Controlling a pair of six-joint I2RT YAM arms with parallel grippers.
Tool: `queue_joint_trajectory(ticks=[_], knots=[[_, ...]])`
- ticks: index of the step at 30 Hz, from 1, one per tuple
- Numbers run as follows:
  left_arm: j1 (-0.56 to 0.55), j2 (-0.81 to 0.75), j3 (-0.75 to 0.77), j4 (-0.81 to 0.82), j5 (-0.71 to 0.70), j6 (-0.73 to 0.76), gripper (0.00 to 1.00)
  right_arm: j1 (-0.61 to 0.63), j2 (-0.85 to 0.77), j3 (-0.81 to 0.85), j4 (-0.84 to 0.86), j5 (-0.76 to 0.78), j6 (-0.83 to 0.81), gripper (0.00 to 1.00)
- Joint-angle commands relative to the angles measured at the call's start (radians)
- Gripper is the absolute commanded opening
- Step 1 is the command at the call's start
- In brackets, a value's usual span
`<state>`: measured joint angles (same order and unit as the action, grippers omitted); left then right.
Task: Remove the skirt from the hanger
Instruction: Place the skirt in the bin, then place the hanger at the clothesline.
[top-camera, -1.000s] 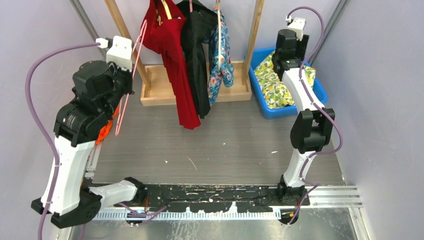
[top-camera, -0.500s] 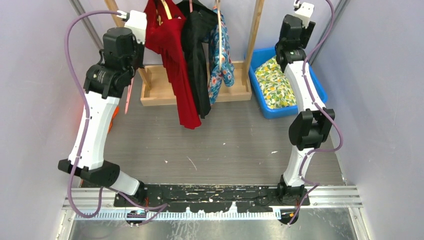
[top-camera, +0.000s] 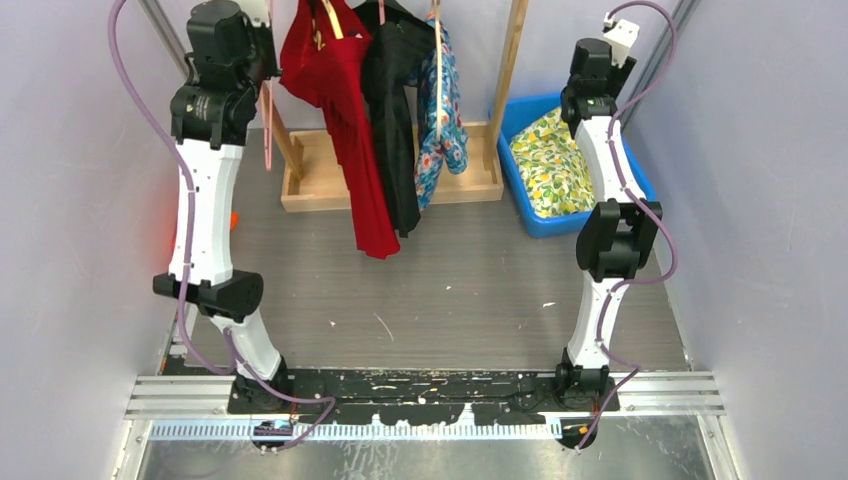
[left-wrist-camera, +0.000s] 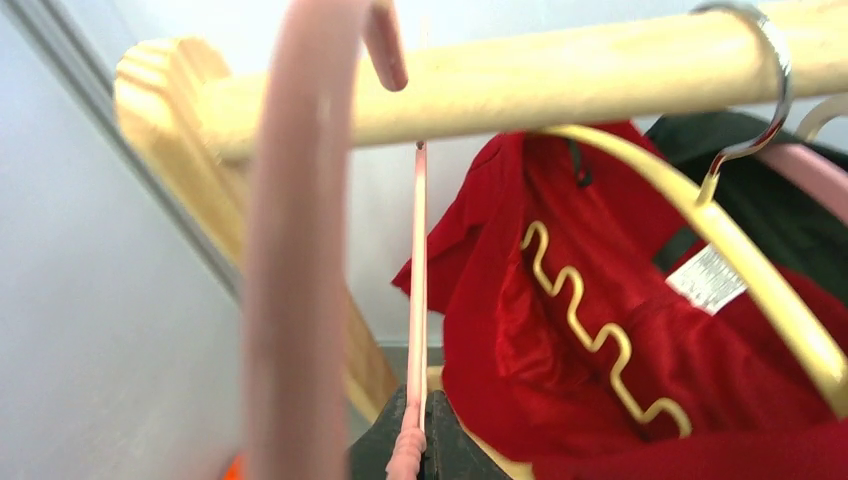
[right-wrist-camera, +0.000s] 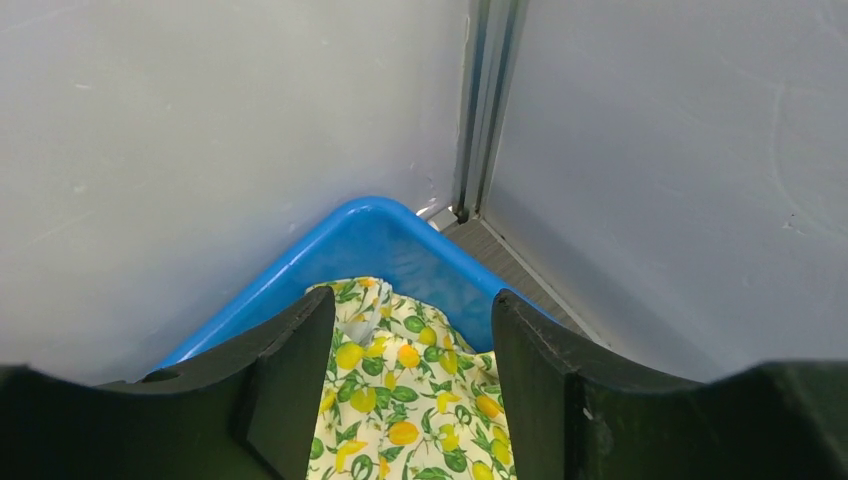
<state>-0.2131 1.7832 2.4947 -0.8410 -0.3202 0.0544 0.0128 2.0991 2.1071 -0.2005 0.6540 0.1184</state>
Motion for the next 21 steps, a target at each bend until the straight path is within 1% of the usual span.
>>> queue_joint_trajectory(ticks=[1,5,9,21], knots=[[-0.002,0.086,0.101,0.106,0.078,-0.049,0.00,-0.007,-0.002,0.087,0.028,-0.024,0.067,0.63],[0.002,0.153,0.168,0.157,0.129,-0.082,0.00,-0.013,0.008,0.096,0.021,-0.027,0.079,0.63],[0.011,0.206,0.214,0.191,0.150,-0.111,0.00,-0.020,0.009,0.093,0.018,-0.038,0.080,0.62],[0.058,0.240,0.229,0.254,0.182,-0.137,0.00,-0.029,0.011,0.082,0.017,-0.056,0.095,0.60]])
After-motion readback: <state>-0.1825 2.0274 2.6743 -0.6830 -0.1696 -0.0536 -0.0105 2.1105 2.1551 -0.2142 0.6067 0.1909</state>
